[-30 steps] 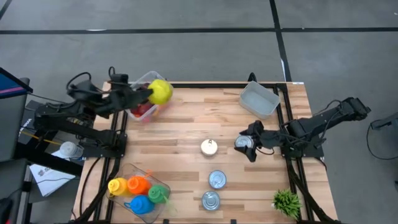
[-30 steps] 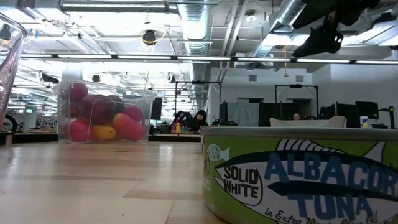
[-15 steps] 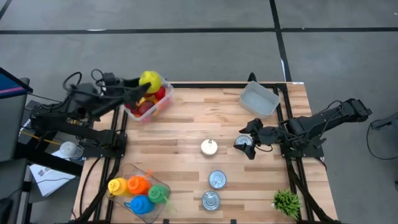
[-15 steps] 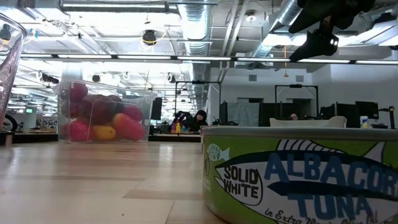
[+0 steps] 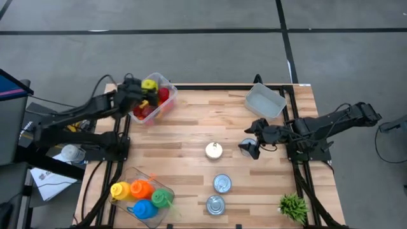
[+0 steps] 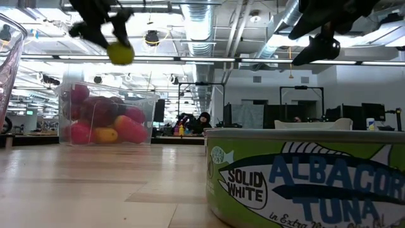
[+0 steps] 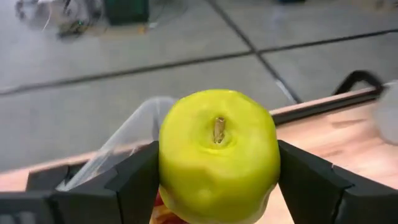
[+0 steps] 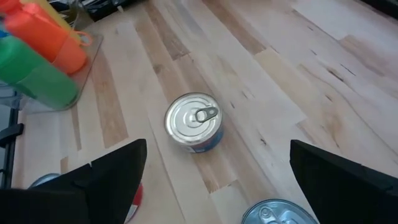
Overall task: Pick & Place Food Item
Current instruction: Put the green apple into the white bin, then put the blue tuna can into the gray bin
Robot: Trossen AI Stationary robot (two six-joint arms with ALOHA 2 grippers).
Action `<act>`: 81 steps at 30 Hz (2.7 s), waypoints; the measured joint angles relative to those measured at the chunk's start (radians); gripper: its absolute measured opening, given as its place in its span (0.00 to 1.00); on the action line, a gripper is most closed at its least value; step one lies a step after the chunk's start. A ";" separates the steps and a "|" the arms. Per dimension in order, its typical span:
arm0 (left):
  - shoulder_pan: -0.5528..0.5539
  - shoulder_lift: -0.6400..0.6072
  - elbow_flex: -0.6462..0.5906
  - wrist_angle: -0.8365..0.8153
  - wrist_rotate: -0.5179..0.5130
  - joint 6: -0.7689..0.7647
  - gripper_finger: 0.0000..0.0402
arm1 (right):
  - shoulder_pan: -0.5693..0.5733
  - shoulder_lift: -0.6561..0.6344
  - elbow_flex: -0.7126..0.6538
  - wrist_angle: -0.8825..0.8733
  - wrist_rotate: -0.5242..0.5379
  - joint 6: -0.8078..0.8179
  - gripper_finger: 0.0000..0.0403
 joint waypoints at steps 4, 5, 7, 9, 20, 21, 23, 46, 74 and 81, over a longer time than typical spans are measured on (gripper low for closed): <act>0.162 0.069 -0.060 0.085 0.150 0.003 0.67 | -0.012 0.000 0.000 0.000 0.000 0.001 0.95; 0.197 0.088 -0.069 0.110 0.185 0.006 0.67 | -0.014 0.000 0.000 0.000 0.000 0.001 0.95; 0.256 0.126 -0.084 0.168 0.251 0.052 0.67 | -0.014 0.000 0.000 0.000 0.000 0.002 0.95; 0.297 0.168 -0.091 0.229 0.314 0.102 0.67 | -0.014 0.000 0.000 0.000 0.000 0.002 0.95; 0.290 0.336 -0.088 0.262 0.397 0.260 0.69 | -0.014 0.000 0.000 0.000 0.000 0.045 0.95; 0.284 0.336 -0.089 0.256 0.401 0.284 0.71 | -0.014 0.000 0.000 0.000 0.000 0.045 0.95; 0.278 0.336 -0.090 0.256 0.403 0.316 0.74 | -0.014 0.000 0.000 0.000 0.000 0.045 0.95; 0.181 0.062 0.100 0.353 0.628 0.179 0.89 | -0.037 0.048 0.000 -0.314 -0.020 0.229 0.95; 0.053 -0.105 0.098 0.388 0.632 0.042 0.89 | -0.447 0.444 0.000 -0.342 -0.413 -0.051 0.56; 0.053 -0.140 0.098 0.388 0.632 0.042 0.89 | -0.474 0.501 0.006 -0.331 -0.488 -0.090 0.33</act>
